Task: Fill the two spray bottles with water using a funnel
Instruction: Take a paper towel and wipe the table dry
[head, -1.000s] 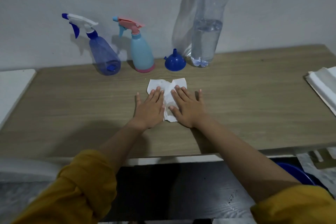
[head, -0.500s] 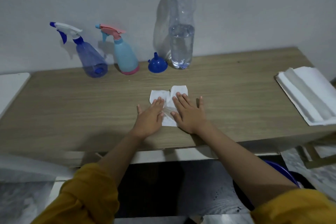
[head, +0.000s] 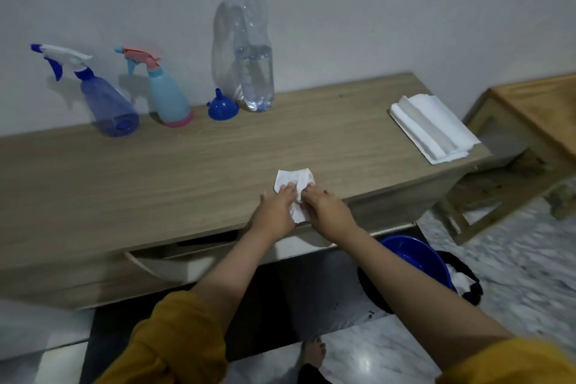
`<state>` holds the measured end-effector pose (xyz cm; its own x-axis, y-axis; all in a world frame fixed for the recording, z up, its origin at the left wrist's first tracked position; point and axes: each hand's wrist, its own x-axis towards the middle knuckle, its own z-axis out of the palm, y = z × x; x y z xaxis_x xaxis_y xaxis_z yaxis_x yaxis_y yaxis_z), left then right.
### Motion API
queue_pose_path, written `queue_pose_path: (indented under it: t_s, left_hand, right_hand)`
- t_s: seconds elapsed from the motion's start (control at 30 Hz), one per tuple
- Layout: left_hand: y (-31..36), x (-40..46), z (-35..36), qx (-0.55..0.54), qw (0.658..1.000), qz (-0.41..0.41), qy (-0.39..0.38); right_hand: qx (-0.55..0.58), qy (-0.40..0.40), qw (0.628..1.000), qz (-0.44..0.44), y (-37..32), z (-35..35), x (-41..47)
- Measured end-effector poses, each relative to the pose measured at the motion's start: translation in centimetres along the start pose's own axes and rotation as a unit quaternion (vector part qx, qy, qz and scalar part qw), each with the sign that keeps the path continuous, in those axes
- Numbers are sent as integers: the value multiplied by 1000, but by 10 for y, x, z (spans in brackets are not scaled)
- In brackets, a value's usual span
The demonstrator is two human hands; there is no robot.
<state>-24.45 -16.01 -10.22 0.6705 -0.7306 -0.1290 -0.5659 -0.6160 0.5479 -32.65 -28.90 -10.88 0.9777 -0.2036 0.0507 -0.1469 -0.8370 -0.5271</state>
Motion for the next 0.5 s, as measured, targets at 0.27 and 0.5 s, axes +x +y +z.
queue_pose_path:
  t_s: [0.27, 0.5]
  left_hand:
    - [96, -11, 38, -208, 975, 25, 72]
    - [201, 12, 101, -308, 951, 32, -3]
  right_hand:
    - [288, 266, 896, 209, 30, -46, -75]
    - [363, 314, 839, 257, 110, -100, -150]
